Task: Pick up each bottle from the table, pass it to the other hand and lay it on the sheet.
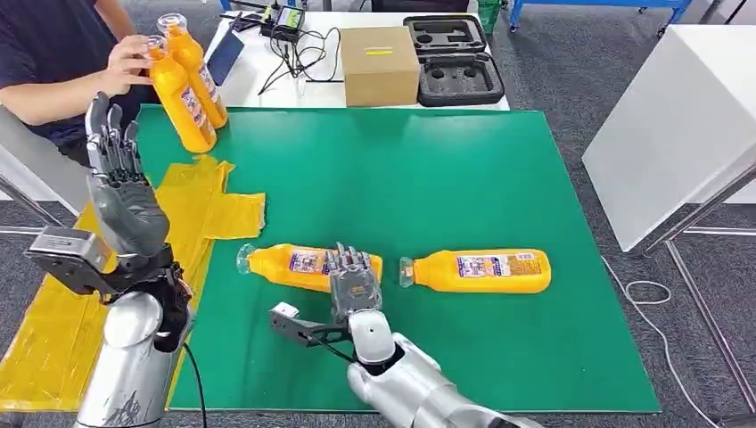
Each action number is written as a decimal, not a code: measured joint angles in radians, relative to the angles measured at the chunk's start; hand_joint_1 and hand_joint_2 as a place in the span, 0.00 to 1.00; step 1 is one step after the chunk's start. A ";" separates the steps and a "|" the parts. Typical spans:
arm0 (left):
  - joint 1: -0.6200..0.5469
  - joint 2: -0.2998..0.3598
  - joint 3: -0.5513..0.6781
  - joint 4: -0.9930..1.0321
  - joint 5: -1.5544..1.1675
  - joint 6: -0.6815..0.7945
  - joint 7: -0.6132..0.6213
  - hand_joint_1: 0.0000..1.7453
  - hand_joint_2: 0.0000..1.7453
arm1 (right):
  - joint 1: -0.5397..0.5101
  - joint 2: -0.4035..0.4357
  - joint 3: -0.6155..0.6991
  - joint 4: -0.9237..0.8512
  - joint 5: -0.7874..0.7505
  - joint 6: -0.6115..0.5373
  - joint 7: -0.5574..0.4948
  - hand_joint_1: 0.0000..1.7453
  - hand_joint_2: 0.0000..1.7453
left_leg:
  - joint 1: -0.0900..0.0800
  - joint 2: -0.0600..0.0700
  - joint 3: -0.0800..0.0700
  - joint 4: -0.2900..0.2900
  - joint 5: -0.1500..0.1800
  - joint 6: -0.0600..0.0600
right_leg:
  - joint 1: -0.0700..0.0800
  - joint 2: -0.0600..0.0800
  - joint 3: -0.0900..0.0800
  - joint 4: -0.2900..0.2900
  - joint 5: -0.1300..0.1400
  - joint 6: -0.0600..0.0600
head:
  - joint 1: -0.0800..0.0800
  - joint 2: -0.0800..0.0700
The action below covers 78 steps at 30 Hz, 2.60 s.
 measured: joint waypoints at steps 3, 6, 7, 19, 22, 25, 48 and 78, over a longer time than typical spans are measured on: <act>0.028 0.008 0.014 -0.034 0.000 0.004 0.000 0.00 0.00 | -0.026 -0.001 0.034 0.019 -0.037 0.012 0.008 1.00 1.00 | 0.000 0.001 0.001 0.000 0.000 0.000 | 0.000 0.000 0.000 0.000 0.000 0.000 | 0.000 0.000; 0.046 0.017 0.023 -0.057 0.000 0.009 0.000 0.00 0.00 | -0.041 -0.002 0.056 0.038 -0.049 0.018 0.009 1.00 1.00 | 0.000 0.001 0.003 0.000 0.000 0.000 | 0.000 0.000 0.002 0.000 0.000 0.000 | 0.000 0.000; 0.051 0.020 0.027 -0.064 0.001 0.010 0.000 0.00 0.00 | -0.045 -0.002 0.062 0.045 -0.050 0.018 0.009 1.00 1.00 | 0.000 0.001 0.003 0.000 0.000 0.000 | 0.000 0.000 0.002 0.000 0.000 0.000 | 0.000 0.000; 0.112 0.043 0.062 -0.133 0.021 0.016 -0.008 0.00 0.00 | -0.056 -0.002 0.109 0.108 -0.013 0.047 0.072 0.00 1.00 | 0.000 0.000 0.007 -0.001 0.001 0.001 | 0.000 0.000 0.007 0.000 0.000 0.000 | 0.000 0.000; 0.117 0.048 0.067 -0.139 0.029 0.014 -0.009 0.00 0.00 | -0.062 -0.001 0.116 0.116 -0.008 0.058 0.080 0.00 1.00 | 0.000 0.000 0.008 0.000 0.001 0.001 | 0.000 0.000 0.007 0.000 0.000 0.000 | 0.000 0.000; 0.122 0.053 0.069 -0.145 0.031 0.014 -0.012 0.00 0.00 | -0.071 0.000 0.119 0.120 -0.008 0.071 0.084 0.00 1.00 | 0.000 0.000 0.008 0.000 0.001 0.001 | 0.000 0.000 0.007 0.000 0.000 0.000 | 0.000 0.000; 0.133 0.064 0.075 -0.166 0.038 0.016 -0.015 0.00 0.00 | -0.089 0.002 0.106 0.162 0.007 0.119 0.107 0.17 1.00 | 0.000 0.000 0.010 -0.001 0.001 0.001 | 0.000 0.000 0.009 0.000 0.000 0.000 | 0.000 0.000; 0.187 0.064 0.109 -0.220 0.026 0.022 -0.016 0.00 0.00 | -0.072 -0.003 -0.007 0.169 0.145 0.043 0.156 1.00 1.00 | 0.000 -0.001 0.010 -0.001 0.001 0.001 | 0.000 -0.001 0.009 0.000 0.000 0.000 | 0.000 0.000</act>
